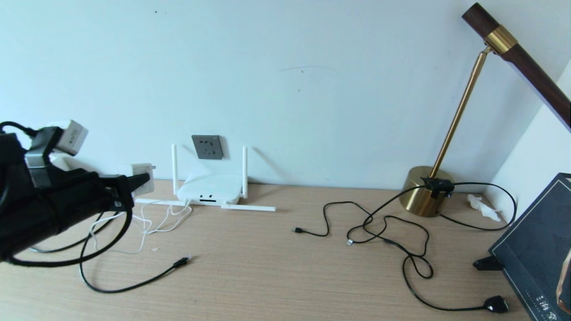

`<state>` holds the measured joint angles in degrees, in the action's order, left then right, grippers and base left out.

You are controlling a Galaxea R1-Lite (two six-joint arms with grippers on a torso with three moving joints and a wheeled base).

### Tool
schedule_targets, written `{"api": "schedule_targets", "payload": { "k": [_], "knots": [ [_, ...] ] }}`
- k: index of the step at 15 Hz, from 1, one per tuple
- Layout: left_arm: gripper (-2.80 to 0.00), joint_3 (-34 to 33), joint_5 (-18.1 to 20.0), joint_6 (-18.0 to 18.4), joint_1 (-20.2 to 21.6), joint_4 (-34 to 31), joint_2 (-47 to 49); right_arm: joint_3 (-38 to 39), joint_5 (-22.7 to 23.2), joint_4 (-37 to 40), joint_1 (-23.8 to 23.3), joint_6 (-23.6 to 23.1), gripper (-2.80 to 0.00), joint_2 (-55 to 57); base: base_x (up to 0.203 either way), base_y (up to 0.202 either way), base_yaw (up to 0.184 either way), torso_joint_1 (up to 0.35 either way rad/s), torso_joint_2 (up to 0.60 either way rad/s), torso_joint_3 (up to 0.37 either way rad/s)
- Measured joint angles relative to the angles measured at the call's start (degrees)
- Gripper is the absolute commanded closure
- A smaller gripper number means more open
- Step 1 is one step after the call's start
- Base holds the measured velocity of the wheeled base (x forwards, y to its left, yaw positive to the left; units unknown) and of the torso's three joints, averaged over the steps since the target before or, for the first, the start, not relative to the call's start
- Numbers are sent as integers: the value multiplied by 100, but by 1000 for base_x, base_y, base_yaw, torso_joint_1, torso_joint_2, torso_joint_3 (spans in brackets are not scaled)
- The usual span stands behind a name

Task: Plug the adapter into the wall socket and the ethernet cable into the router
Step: Align plug and socket, then plug plug into socket

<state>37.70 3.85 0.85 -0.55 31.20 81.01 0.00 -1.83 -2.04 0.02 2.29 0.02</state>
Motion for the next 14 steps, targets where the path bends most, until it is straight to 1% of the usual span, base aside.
{"api": "schedule_targets", "payload": {
  "k": [2, 3, 5, 7, 9, 11, 13, 14],
  "knots": [
    [0, -226, 0, 16, -22, 553, 338, 0, -1, -9, -2, 1, -280, 0, 0, 0, 0, 191, -418, -235],
    [0, -338, -6, 16, -30, 681, 450, 0, 1, -5, 0, -1, -280, 0, 0, 0, 0, 47, -125, -63],
    [0, -500, -22, 18, -91, 716, 577, 0, 0, -4, 0, 2, -280, 0, 0, 0, 0, 11, -23, -13],
    [0, -596, -176, 11, -145, 774, 720, 0, 5, -5, 0, 0, -280, 0, 0, 0, 0, 0, 0, 0],
    [0, -678, -314, 9, -157, 1130, 940, 0, 6, -5, 2, -4, -280, 0, 0, 0, 0, 0, 0, 0],
    [0, -763, -344, 11, -162, 1778, 1284, 0, 7, -7, 0, 0, -280, 0, 0, 0, 0, 0, 0, 0],
    [0, -775, -344, 56, -142, 2691, 1734, 0, 7, -5, 0, -3, -280, 0, 0, 0, 0, 0, 0, 0],
    [0, -741, -345, 170, -130, 3192, 1975, 0, 5, -5, 0, -2, -280, 0, 0, 0, 0, 0, 0, 0]
  ]
}}
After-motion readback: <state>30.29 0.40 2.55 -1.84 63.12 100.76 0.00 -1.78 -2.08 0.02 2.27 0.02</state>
